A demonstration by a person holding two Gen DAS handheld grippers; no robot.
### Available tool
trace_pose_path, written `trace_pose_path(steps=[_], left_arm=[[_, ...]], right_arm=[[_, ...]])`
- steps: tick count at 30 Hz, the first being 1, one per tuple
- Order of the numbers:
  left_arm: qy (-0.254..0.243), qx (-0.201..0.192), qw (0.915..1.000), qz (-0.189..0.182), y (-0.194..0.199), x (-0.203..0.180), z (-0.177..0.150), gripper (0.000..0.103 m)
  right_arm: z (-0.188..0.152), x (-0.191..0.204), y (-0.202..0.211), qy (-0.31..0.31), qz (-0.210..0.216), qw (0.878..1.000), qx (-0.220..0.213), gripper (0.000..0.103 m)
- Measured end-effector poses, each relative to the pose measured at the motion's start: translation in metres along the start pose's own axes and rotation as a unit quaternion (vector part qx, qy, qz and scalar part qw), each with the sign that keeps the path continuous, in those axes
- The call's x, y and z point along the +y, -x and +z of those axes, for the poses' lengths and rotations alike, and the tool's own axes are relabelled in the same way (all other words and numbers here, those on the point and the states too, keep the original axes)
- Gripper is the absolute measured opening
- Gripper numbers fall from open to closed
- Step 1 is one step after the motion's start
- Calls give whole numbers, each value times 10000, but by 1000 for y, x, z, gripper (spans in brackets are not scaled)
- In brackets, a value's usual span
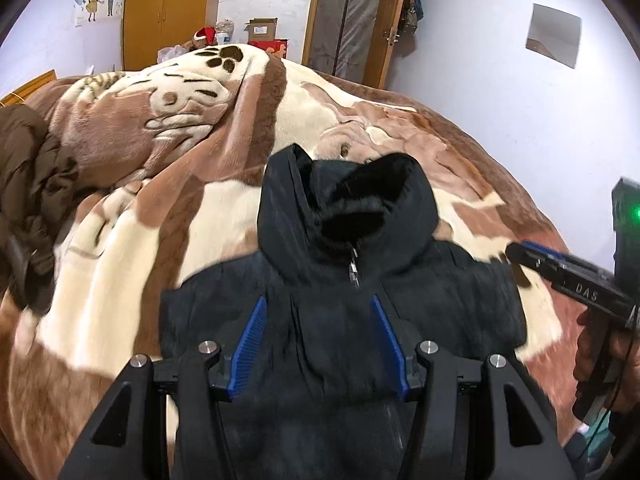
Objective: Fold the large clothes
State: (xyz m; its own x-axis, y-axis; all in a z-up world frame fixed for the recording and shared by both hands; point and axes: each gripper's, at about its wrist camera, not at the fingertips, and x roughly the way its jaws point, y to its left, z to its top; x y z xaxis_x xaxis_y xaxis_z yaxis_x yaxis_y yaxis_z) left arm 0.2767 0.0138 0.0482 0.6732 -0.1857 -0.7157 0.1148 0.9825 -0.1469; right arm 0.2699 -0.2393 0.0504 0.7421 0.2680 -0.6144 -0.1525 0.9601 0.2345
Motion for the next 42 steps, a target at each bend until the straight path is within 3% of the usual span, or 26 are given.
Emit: trace_pose_path(steps=[9, 15, 21, 22, 23, 26, 31, 35, 38, 42], left_arm=[[489, 342, 9982, 72, -121, 31, 70, 56], [643, 736, 9949, 230, -201, 41, 88, 56], [701, 795, 9942, 185, -243, 38, 101, 56], [658, 746, 9949, 173, -246, 35, 101, 41], [636, 740, 9951, 159, -248, 35, 103, 15], [651, 632, 9958, 142, -241, 37, 101, 4], [880, 6, 9961, -53, -182, 49, 91, 3], [967, -439, 9938, -328, -116, 51, 64, 3], [1055, -534, 9921, -424, -80, 54, 33, 3], [1029, -250, 9937, -372, -57, 53, -14, 4]], right_arm=[[45, -47, -101, -460, 2, 9975, 542, 46], [64, -67, -145, -599, 60, 9961, 651, 46], [81, -72, -180, -527, 200, 9953, 793, 46], [82, -71, -181, -482, 223, 9954, 797, 41], [83, -68, -180, -472, 281, 9955, 771, 14], [85, -59, -159, -408, 409, 9970, 513, 8], [80, -37, -98, -242, 739, 9970, -21, 7], [52, -26, -41, -209, 948, 9948, -302, 7], [19, -24, -12, -288, 1021, 9939, -301, 7], [-35, -26, 0, -461, 972, 9941, 136, 7]])
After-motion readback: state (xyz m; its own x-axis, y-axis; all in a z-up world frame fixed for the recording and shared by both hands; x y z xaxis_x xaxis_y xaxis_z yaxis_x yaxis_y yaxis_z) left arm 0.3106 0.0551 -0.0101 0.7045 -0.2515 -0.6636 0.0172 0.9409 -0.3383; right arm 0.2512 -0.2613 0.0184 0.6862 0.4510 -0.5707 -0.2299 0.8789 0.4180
